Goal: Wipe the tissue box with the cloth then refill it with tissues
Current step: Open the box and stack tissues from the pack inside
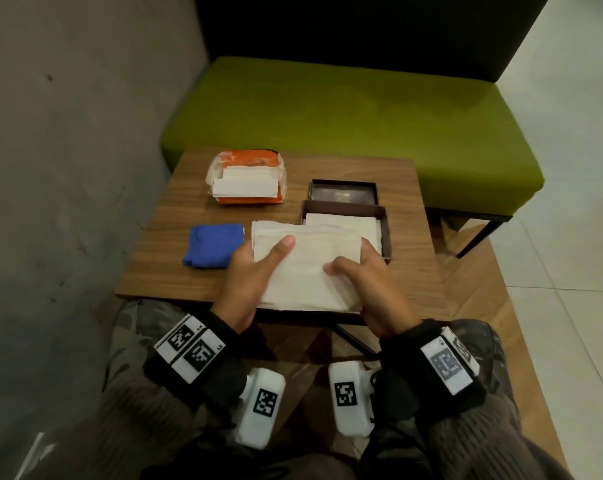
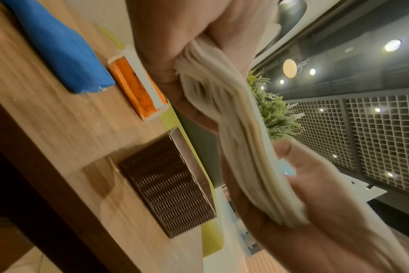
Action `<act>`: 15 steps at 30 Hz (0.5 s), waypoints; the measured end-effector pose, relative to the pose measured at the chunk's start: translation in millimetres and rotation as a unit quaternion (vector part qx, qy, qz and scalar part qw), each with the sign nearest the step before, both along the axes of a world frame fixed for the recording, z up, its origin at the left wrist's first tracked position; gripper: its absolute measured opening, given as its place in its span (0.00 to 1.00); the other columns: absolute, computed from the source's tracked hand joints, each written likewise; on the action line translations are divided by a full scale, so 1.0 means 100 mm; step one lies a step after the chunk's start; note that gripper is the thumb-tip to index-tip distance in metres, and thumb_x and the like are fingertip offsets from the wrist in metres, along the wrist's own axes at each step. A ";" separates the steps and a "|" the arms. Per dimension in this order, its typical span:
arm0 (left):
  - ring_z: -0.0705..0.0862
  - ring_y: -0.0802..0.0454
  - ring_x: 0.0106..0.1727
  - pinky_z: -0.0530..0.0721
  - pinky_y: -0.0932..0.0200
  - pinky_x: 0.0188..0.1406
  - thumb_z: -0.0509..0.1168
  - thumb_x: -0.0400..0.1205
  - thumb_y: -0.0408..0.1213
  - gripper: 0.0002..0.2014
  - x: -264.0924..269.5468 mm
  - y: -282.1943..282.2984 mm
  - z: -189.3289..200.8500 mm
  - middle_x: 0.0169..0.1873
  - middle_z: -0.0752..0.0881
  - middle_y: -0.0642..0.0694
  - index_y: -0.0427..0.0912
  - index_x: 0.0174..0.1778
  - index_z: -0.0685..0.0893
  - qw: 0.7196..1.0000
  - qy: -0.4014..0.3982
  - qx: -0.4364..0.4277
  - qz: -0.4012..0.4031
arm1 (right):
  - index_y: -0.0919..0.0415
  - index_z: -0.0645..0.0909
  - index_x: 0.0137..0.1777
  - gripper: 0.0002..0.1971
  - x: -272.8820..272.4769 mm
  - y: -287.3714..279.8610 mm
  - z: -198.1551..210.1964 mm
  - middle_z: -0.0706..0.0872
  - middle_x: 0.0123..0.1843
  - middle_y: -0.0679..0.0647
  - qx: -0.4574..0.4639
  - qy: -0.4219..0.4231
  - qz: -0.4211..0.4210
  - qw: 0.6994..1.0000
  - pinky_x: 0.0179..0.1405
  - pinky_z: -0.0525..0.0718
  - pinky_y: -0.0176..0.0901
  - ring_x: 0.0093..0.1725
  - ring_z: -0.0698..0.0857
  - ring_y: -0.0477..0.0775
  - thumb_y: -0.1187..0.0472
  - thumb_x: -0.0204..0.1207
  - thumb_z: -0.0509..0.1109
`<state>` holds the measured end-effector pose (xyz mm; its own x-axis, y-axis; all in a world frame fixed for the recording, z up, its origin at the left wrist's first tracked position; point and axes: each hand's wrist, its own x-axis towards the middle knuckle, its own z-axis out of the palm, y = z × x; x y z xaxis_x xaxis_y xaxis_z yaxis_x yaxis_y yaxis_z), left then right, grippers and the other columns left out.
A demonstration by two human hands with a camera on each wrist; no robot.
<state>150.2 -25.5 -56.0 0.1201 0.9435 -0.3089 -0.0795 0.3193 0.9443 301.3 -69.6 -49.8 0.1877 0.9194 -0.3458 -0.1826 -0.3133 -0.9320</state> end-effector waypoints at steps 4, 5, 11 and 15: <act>0.88 0.49 0.55 0.89 0.53 0.50 0.73 0.68 0.46 0.26 -0.16 0.05 -0.02 0.56 0.88 0.42 0.42 0.62 0.81 0.972 -0.215 -0.088 -0.037 | 0.60 0.73 0.70 0.23 0.09 0.00 -0.03 0.85 0.66 0.59 0.036 0.119 -0.091 0.988 0.62 0.84 0.59 0.63 0.85 0.60 0.76 0.76 0.66; 0.88 0.49 0.56 0.88 0.53 0.51 0.77 0.64 0.47 0.30 -0.16 0.03 -0.04 0.58 0.87 0.42 0.42 0.62 0.82 0.956 -0.270 -0.110 -0.039 | 0.59 0.72 0.72 0.25 0.06 0.01 -0.04 0.84 0.67 0.59 0.049 0.167 -0.108 0.979 0.63 0.84 0.61 0.64 0.85 0.61 0.76 0.76 0.66; 0.84 0.47 0.63 0.87 0.50 0.55 0.66 0.76 0.42 0.26 0.15 -0.11 -0.04 0.62 0.86 0.44 0.46 0.71 0.74 0.969 -0.238 -0.062 0.002 | 0.58 0.73 0.73 0.25 -0.20 -0.04 -0.11 0.86 0.66 0.57 0.047 0.184 -0.043 0.981 0.63 0.84 0.60 0.64 0.85 0.59 0.70 0.76 0.70; 0.86 0.51 0.60 0.85 0.53 0.54 0.68 0.73 0.42 0.23 0.01 0.00 0.02 0.58 0.88 0.48 0.48 0.66 0.78 0.983 -0.179 -0.031 -0.014 | 0.58 0.79 0.66 0.26 0.04 -0.02 -0.08 0.87 0.61 0.55 0.014 0.084 -0.009 0.996 0.49 0.89 0.46 0.59 0.87 0.54 0.45 0.72 0.71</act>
<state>150.9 -25.0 -54.1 0.2568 0.9191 -0.2989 -0.3943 0.3820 0.8358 305.7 -71.9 -58.2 0.1447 0.9260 -0.3486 -0.3424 -0.2836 -0.8957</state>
